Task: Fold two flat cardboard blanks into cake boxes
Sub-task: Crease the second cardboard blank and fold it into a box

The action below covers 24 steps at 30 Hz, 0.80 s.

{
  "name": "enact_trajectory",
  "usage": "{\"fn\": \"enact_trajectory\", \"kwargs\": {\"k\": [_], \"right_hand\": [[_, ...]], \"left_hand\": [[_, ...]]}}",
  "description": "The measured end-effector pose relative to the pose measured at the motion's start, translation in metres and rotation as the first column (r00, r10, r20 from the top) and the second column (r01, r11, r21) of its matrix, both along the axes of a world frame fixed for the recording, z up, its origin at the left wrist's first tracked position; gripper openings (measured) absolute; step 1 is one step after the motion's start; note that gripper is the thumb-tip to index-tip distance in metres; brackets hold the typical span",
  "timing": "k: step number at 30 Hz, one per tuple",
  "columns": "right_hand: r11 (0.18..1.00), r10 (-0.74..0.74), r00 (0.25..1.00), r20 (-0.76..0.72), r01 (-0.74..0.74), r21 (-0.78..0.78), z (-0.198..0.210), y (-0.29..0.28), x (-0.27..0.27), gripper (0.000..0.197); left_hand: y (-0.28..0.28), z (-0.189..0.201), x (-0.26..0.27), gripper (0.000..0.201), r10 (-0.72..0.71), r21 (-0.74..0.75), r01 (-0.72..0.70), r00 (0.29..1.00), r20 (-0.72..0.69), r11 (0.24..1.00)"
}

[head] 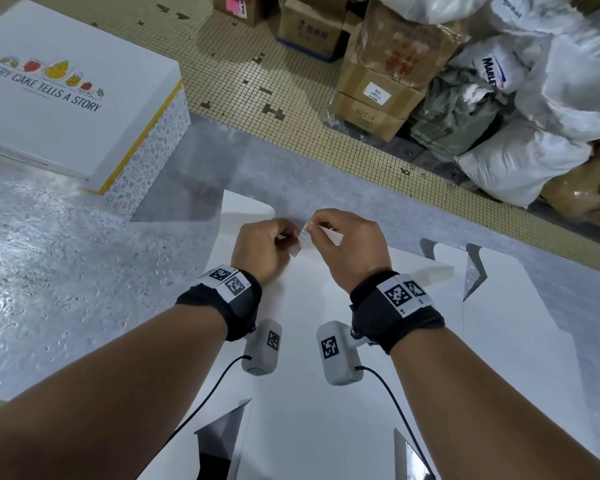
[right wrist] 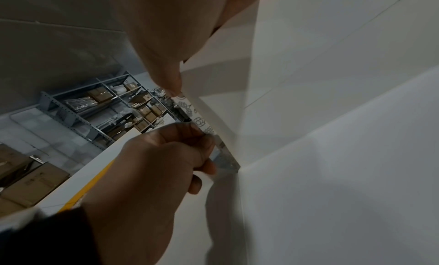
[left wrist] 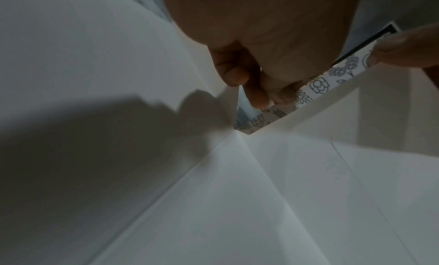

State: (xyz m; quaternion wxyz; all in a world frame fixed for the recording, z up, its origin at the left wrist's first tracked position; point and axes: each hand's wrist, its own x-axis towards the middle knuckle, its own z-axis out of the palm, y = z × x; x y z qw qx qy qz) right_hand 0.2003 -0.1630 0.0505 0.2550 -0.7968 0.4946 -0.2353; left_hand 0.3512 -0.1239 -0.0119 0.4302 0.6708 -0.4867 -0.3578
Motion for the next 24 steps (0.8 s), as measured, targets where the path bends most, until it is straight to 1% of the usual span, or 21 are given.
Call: {"fn": "enact_trajectory", "kwargs": {"k": [1, 3, 8, 12, 15, 18, 20, 22, 24], "right_hand": [[1.000, -0.001, 1.000, -0.001, 0.001, 0.003, 0.000, 0.000, 0.000, 0.008], [1.000, -0.005, 1.000, 0.001, 0.005, 0.000, 0.001, 0.000, 0.000, 0.008], [1.000, -0.003, 1.000, 0.011, 0.003, -0.005, 0.000, 0.000, 0.000, 0.008], [1.000, -0.004, 1.000, 0.015, 0.004, -0.003, 0.000, 0.000, 0.000, 0.009], [1.000, -0.005, 1.000, 0.020, 0.005, 0.003, 0.000, -0.001, 0.000, 0.009], [1.000, -0.009, 1.000, 0.016, 0.009, -0.006, -0.002, -0.003, 0.000, 0.009], [1.000, -0.008, 1.000, 0.014, 0.008, -0.014, -0.002, -0.002, -0.001, 0.009], [1.000, -0.007, 1.000, 0.008, 0.007, -0.013, -0.001, -0.001, -0.001, 0.009], [1.000, -0.005, 1.000, 0.005, 0.005, -0.011, -0.001, 0.000, -0.002, 0.009]], "left_hand": [[0.002, 0.000, 0.001, 0.020, -0.011, 0.002, 0.011, 1.000, -0.014, 1.000], [0.005, -0.002, 0.003, 0.019, -0.052, 0.015, 0.052, 0.999, 0.004, 0.999], [-0.001, -0.010, 0.007, 0.024, -0.110, 0.083, 0.098, 0.982, 0.154, 0.992], [-0.005, -0.011, 0.002, 0.024, -0.098, 0.104, 0.075, 0.966, 0.241, 0.992], [-0.004, -0.015, 0.002, 0.024, -0.097, 0.076, 0.081, 0.965, 0.243, 0.994], [-0.001, -0.019, 0.005, 0.017, -0.148, 0.081, 0.132, 0.958, 0.247, 0.988], [-0.001, -0.021, 0.006, 0.015, -0.157, 0.100, 0.137, 0.960, 0.231, 0.985], [-0.004, -0.022, 0.006, 0.016, -0.144, 0.110, 0.120, 0.961, 0.238, 0.987], [-0.006, -0.022, 0.003, 0.022, -0.128, 0.095, 0.104, 0.950, 0.283, 0.990]]}}
